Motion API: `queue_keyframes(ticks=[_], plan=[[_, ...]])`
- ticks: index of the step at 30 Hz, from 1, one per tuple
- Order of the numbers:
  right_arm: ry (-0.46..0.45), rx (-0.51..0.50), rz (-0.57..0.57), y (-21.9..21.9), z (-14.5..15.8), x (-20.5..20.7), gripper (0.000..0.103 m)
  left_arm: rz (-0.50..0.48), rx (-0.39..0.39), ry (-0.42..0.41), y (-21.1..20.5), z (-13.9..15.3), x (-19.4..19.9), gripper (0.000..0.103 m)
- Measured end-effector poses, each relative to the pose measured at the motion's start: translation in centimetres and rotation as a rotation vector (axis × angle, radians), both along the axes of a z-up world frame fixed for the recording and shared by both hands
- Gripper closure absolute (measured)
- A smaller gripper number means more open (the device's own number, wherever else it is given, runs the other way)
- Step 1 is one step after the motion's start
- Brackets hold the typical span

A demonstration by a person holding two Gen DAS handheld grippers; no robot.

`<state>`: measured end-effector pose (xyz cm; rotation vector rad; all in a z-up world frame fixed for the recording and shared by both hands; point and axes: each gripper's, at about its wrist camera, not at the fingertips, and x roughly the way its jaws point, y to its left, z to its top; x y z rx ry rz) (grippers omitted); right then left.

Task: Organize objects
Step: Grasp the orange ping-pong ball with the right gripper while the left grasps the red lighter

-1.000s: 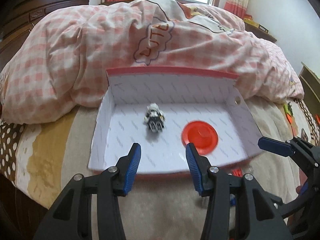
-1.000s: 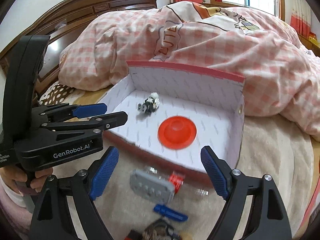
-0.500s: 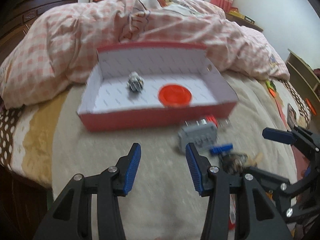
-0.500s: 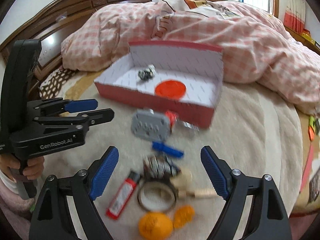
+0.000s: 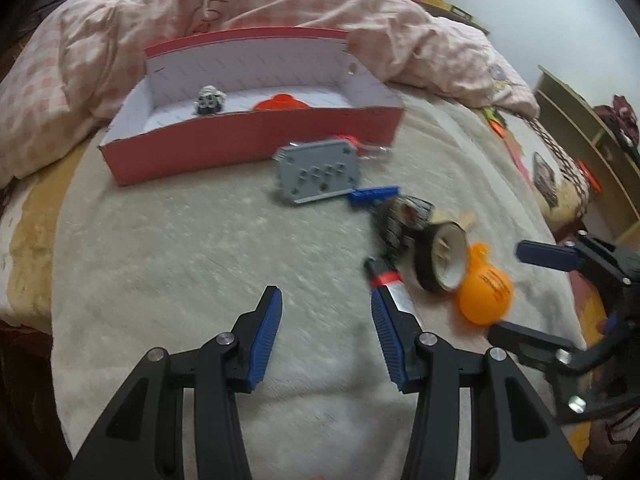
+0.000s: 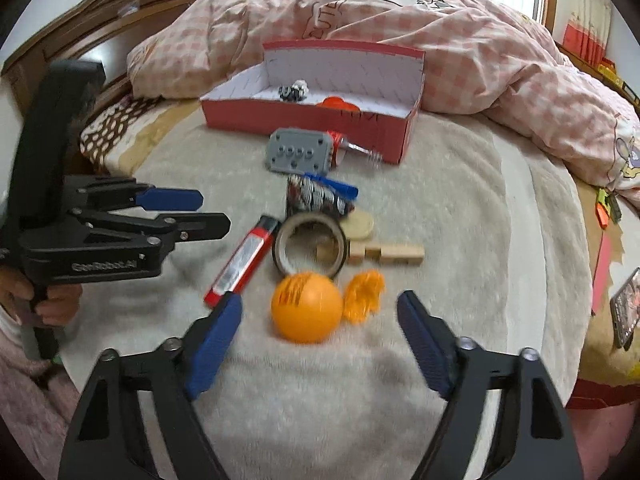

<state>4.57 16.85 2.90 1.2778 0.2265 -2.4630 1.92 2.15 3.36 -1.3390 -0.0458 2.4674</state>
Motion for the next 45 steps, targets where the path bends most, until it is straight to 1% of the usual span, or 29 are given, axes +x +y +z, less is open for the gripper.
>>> queue_keyframes(ticks=[2, 4, 7, 11, 15, 16, 18, 21, 23, 25, 26, 27, 28, 29, 33, 35, 37, 42, 45], plan=[[0.001, 0.023, -0.003, -0.2, -0.3, 0.2, 0.052, -0.025, 0.014, 0.003, 0.3, 0.2, 0.5, 0.056], [-0.012, 0.018, 0.003, -0.2, -0.7, 0.1, 0.063, -0.055, 0.018, 0.011, 0.8, 0.4, 1.2, 0.056], [-0.015, -0.004, 0.003, 0.1, -0.9, 0.1, 0.063, -0.085, 0.012, 0.024, 1.4, 0.6, 1.8, 0.056], [-0.013, -0.015, -0.008, 0.6, -0.9, 0.2, 0.063, -0.105, 0.007, 0.015, 2.3, 0.3, 1.8, 0.056], [-0.021, -0.011, -0.007, 0.9, -1.1, 0.3, 0.063, -0.129, -0.023, 0.006, 3.6, -0.5, 1.5, 0.056], [-0.022, -0.005, -0.001, 0.9, -1.1, 0.3, 0.063, -0.129, -0.042, 0.005, 4.0, -0.9, 1.4, 0.056], [-0.019, 0.004, 0.006, 0.8, -1.3, 0.3, 0.063, -0.112, -0.083, 0.007, 4.3, -1.5, 1.2, 0.056], [-0.012, 0.005, 0.008, 0.8, -1.3, 0.3, 0.063, -0.091, -0.094, 0.019, 4.1, -1.4, 1.2, 0.056], [-0.009, 0.001, 0.013, 0.8, -1.2, 0.4, 0.063, -0.044, -0.154, 0.041, 3.5, -1.4, 1.2, 0.056], [-0.008, -0.014, 0.025, 0.6, -1.1, 0.5, 0.063, 0.004, -0.193, 0.053, 2.5, -1.4, 0.9, 0.056], [-0.009, -0.018, 0.031, 0.6, -1.1, 0.5, 0.063, 0.024, -0.193, 0.044, 1.9, -1.5, 0.7, 0.056], [-0.009, -0.019, 0.035, 0.5, -1.1, 0.5, 0.063, 0.033, -0.171, 0.029, 1.3, -1.5, 0.4, 0.056], [-0.009, -0.018, 0.035, 0.4, -1.2, 0.4, 0.063, 0.032, -0.152, 0.018, 1.1, -1.5, 0.2, 0.056], [-0.008, -0.018, 0.034, 0.3, -1.4, 0.3, 0.063, 0.028, -0.148, 0.017, 1.1, -1.5, 0.1, 0.056], [-0.05, -0.019, 0.035, 0.1, -2.3, -0.3, 0.062, -0.047, -0.17, 0.035, 2.2, -1.4, -0.2, 0.056], [-0.049, -0.007, 0.034, 0.0, -2.7, -0.4, 0.062, -0.1, -0.185, 0.045, 3.3, -1.5, -0.4, 0.056], [-0.046, -0.006, 0.032, -0.1, -2.7, -0.4, 0.062, -0.109, -0.199, 0.047, 3.7, -1.9, -0.7, 0.056], [-0.057, -0.041, 0.019, 0.3, -3.0, -0.5, 0.062, -0.12, -0.149, 0.021, 3.3, -2.0, -1.9, 0.055], [-0.051, -0.075, 0.006, 0.7, -3.1, -0.5, 0.061, -0.137, -0.166, 0.036, 3.5, -2.1, -1.6, 0.054]])
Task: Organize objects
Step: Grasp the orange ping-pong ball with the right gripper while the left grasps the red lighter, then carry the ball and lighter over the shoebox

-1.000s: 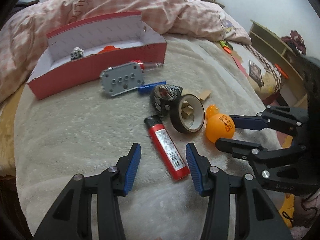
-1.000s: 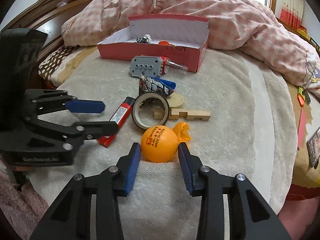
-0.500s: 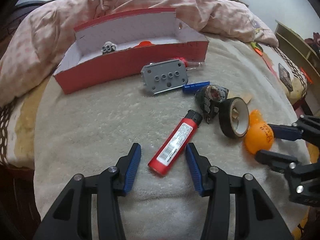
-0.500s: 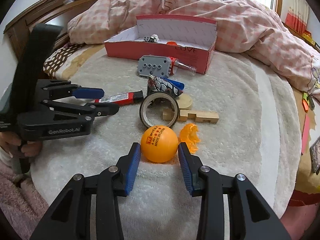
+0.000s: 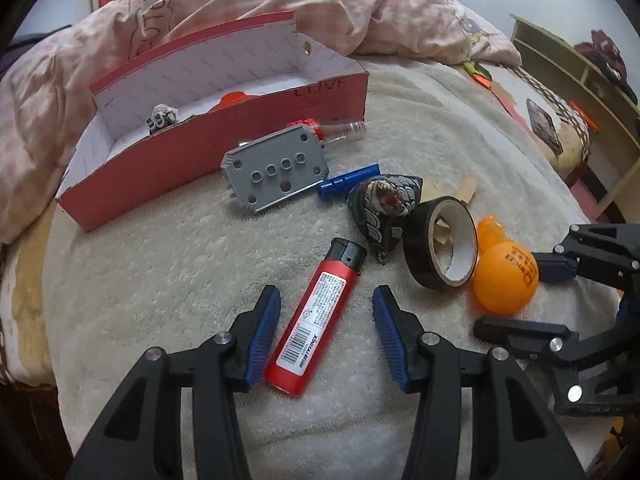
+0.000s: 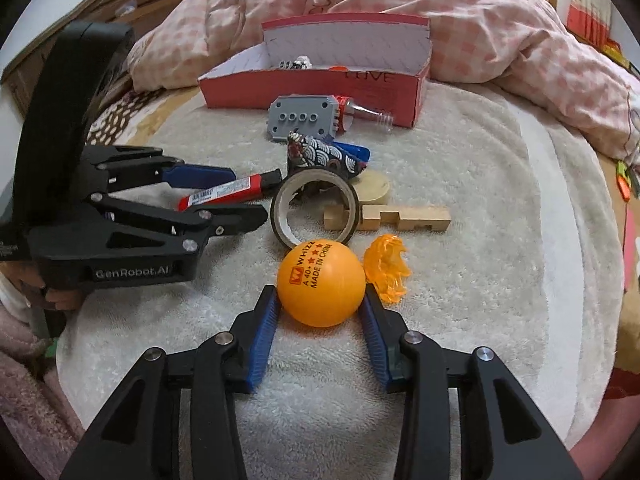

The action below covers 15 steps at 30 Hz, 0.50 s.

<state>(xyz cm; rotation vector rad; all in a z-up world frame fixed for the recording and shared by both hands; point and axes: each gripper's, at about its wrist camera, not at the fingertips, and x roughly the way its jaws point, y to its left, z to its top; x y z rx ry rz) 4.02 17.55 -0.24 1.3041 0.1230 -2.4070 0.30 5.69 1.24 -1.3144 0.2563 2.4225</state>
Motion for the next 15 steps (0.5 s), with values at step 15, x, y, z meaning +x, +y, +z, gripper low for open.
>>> queue_keyframes(ticks=[15], plan=[[-0.009, -0.038, -0.024, -0.2, 1.1, -0.5, 0.064, -0.007, 0.118, -0.015, -1.6, 1.1, 0.4, 0.084]])
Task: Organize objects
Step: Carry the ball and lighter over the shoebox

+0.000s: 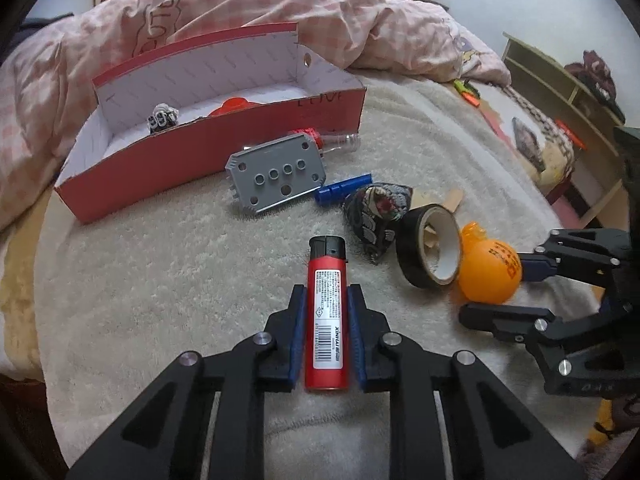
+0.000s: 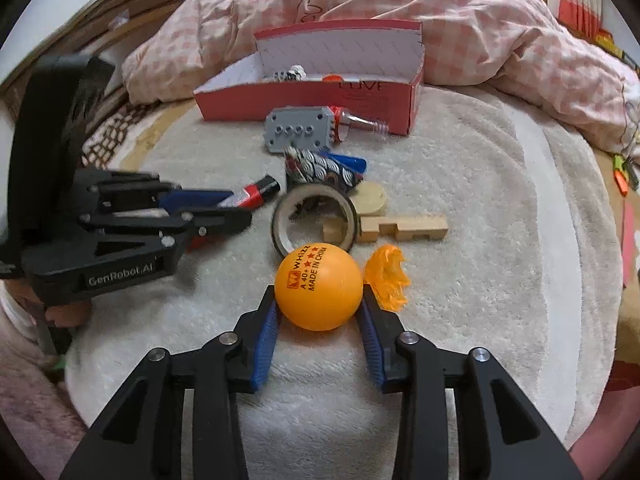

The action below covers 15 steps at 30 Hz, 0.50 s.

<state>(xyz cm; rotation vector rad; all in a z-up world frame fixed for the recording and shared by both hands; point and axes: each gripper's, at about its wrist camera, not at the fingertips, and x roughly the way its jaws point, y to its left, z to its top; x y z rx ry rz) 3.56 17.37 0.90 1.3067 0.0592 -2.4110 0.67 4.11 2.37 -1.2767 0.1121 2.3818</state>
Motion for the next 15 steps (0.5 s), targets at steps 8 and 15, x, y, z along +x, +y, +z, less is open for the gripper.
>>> queue_keyframes(ticks=[8, 15], plan=[[0.074, 0.004, 0.066, -1.2, 3.1, -1.0, 0.064, 0.003, 0.048, 0.089, -1.3, 3.6, 0.7, 0.084], [0.126, 0.026, 0.083, -2.0, 5.3, -3.4, 0.064, 0.096, 0.043, 0.155, -3.5, 5.6, -1.3, 0.084]])
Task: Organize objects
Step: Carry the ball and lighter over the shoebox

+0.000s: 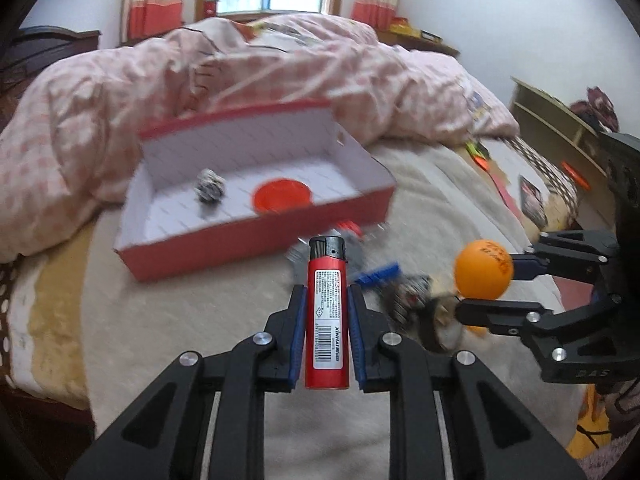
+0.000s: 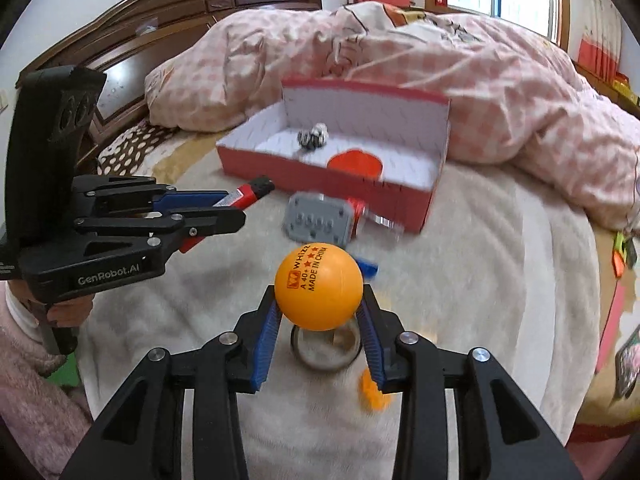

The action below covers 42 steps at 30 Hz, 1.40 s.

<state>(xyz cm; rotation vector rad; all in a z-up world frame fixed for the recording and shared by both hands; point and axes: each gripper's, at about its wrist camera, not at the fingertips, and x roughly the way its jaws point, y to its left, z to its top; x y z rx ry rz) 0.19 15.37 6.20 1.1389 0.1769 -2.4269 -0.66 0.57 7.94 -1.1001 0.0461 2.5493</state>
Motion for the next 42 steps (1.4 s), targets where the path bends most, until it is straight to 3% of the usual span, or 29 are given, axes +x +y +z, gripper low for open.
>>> queue_keyframes(ticks=[5, 16, 32, 42], plan=[[0.021, -0.006, -0.005, -0.8, 1.5, -2.4, 0.064, 0.052, 0.03, 0.016, -2.1, 1.2, -2.2, 0.084], [0.054, -0.002, 0.0, -3.6, 3.2, -8.0, 0.064, 0.149, 0.019, 0.038, -4.1, 1.8, -6.5, 0.084], [0.042, 0.035, -0.039, -5.8, 1.2, -15.1, 0.064, 0.205, 0.003, -0.028, -5.8, -1.1, -12.5, 0.084], [0.046, 0.05, -0.028, -6.6, -0.3, -17.0, 0.064, 0.243, -0.026, -0.066, -6.0, -2.6, -14.8, 0.084]])
